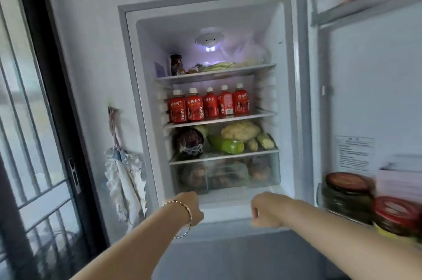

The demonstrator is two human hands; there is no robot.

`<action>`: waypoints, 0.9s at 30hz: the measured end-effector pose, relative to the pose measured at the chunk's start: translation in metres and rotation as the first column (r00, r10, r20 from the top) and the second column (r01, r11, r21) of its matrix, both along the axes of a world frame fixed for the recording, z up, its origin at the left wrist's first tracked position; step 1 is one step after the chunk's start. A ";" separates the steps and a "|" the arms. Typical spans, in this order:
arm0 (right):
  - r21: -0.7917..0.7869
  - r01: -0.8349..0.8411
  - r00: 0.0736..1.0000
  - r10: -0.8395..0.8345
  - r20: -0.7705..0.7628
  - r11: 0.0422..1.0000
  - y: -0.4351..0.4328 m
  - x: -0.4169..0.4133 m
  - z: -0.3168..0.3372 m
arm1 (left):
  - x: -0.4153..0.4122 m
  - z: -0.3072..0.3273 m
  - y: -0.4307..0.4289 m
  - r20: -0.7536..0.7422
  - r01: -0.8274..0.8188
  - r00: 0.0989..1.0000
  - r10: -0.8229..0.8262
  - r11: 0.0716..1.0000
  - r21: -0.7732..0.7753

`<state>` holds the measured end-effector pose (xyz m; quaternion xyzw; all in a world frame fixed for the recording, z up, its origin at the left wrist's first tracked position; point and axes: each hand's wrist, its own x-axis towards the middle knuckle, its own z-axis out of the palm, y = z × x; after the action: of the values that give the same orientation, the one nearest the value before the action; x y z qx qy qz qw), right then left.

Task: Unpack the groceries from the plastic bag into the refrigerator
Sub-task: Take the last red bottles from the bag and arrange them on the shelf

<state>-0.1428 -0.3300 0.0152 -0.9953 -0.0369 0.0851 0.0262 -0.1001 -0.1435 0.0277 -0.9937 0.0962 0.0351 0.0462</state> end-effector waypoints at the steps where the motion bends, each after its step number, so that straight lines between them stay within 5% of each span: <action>1: -0.005 0.037 0.998 -0.037 -0.049 0.999 -0.009 -0.021 -0.006 | -0.014 -0.007 -0.007 -0.047 0.018 0.999 -0.018 1.000 -0.016; 5: 0.023 0.127 0.986 -0.123 -0.116 0.992 -0.057 -0.109 -0.008 | -0.077 -0.019 -0.047 -0.098 0.131 0.985 -0.138 0.988 -0.082; 14: 0.148 0.403 0.906 -0.417 0.077 0.903 -0.234 -0.279 -0.001 | -0.200 -0.029 -0.179 0.003 0.331 0.939 -0.345 0.897 -0.293; 21: 0.285 0.697 0.669 -0.740 0.072 0.658 -0.377 -0.366 -0.012 | -0.259 -0.040 -0.260 0.015 0.303 0.950 -0.312 0.906 -0.296; 24: 0.464 0.658 0.611 -0.781 0.129 0.592 -0.413 -0.376 -0.008 | -0.278 -0.044 -0.276 0.032 0.259 0.965 -0.261 0.921 -0.292; 27: 0.727 0.476 0.650 -0.755 0.088 0.495 -0.424 -0.364 -0.014 | -0.294 -0.045 -0.275 0.029 0.210 0.977 -0.210 0.938 -0.277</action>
<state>-0.5066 -0.7542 0.0009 -0.8583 0.2987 -0.1523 0.3884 -0.3944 -0.4183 -0.0177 -0.9743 0.2057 0.0165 -0.0907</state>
